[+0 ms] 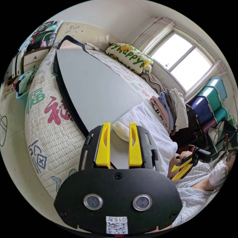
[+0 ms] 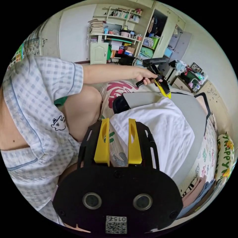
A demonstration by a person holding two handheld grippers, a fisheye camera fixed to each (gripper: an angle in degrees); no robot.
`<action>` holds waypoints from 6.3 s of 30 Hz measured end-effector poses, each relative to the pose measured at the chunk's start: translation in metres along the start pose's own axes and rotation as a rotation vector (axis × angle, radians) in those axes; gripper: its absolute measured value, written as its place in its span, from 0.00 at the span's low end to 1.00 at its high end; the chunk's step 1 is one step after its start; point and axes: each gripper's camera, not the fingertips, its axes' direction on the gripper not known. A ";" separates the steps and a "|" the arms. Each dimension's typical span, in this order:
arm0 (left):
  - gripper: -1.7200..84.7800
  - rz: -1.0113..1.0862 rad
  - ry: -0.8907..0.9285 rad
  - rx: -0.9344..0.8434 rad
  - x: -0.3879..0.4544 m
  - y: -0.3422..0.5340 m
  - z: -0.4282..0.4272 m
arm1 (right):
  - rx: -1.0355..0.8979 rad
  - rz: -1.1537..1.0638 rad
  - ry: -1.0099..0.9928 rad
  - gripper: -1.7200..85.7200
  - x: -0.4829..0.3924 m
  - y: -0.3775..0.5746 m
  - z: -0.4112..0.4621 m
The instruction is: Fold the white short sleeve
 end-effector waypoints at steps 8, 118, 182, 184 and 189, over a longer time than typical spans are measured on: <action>0.04 0.056 0.007 -0.014 0.009 0.006 -0.002 | -0.077 0.067 0.023 0.03 0.028 -0.007 0.016; 0.18 0.511 0.000 -0.036 0.121 0.114 -0.039 | 0.203 0.373 -0.128 0.13 0.378 0.123 -0.089; 0.02 0.245 -0.296 -0.168 0.170 -0.213 0.173 | 0.153 0.554 0.079 0.01 0.206 0.251 -0.057; 0.02 0.203 -0.291 -0.143 0.163 -0.214 0.172 | 0.175 0.572 0.082 0.01 0.202 0.257 -0.059; 0.02 0.136 -0.218 -0.168 0.144 -0.211 0.182 | 0.244 0.563 0.185 0.06 0.194 0.261 -0.076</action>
